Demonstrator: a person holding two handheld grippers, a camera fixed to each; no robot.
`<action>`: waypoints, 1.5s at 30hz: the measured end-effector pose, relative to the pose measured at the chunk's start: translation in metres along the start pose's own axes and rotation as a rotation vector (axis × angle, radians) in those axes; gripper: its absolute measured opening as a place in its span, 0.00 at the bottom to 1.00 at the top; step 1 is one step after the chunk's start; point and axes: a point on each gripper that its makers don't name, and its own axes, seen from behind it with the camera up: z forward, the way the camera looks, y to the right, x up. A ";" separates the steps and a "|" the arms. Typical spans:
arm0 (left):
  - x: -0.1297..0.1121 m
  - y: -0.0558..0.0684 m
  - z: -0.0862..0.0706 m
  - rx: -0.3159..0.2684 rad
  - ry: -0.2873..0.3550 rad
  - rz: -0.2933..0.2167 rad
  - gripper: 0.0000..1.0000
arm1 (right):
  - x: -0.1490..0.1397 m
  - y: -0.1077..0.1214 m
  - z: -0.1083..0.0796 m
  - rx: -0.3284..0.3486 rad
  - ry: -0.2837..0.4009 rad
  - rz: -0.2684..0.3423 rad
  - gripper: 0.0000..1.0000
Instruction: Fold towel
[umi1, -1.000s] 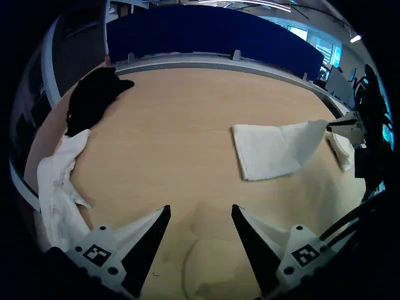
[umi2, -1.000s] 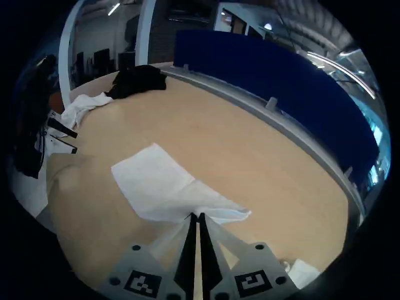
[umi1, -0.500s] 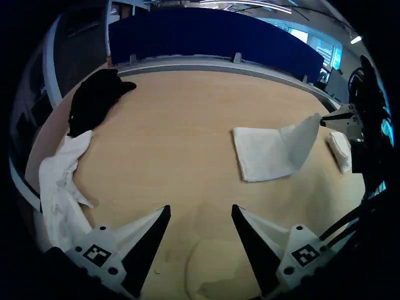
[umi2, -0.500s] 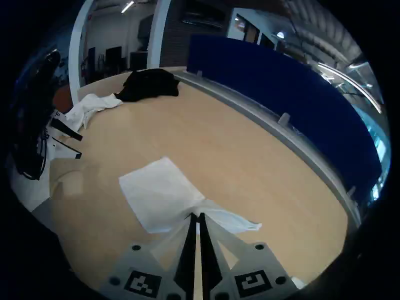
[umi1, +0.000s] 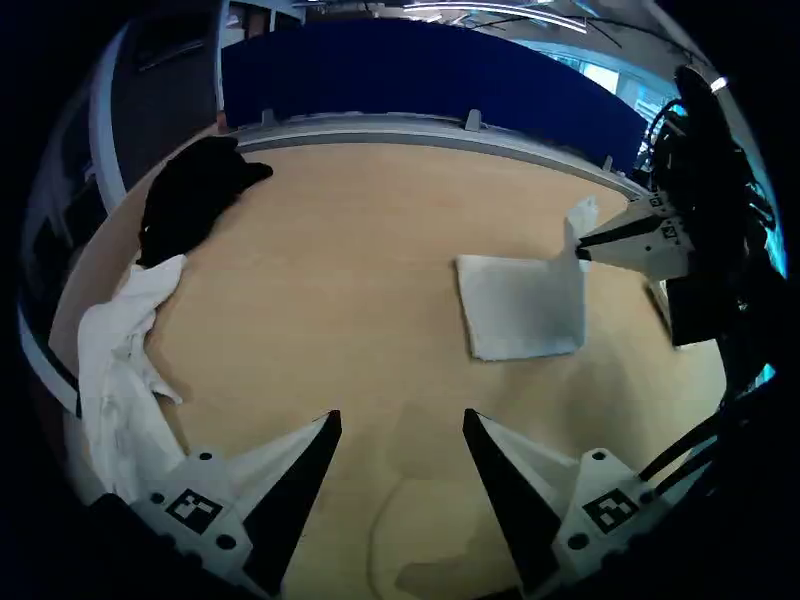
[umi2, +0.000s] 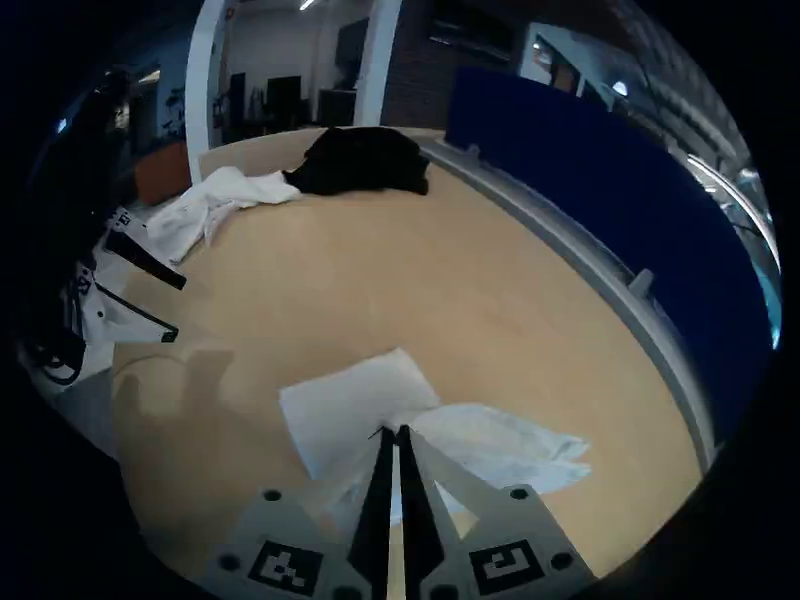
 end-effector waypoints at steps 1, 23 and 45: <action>-0.001 0.001 0.000 -0.001 0.000 -0.007 0.90 | 0.001 -0.005 0.005 0.013 -0.003 -0.004 0.04; -0.007 -0.005 -0.002 0.005 0.003 -0.050 0.90 | -0.021 -0.064 0.069 0.150 -0.056 0.027 0.19; -0.006 -0.003 0.000 0.009 0.002 -0.047 0.90 | -0.042 -0.050 0.043 0.086 -0.056 0.077 0.64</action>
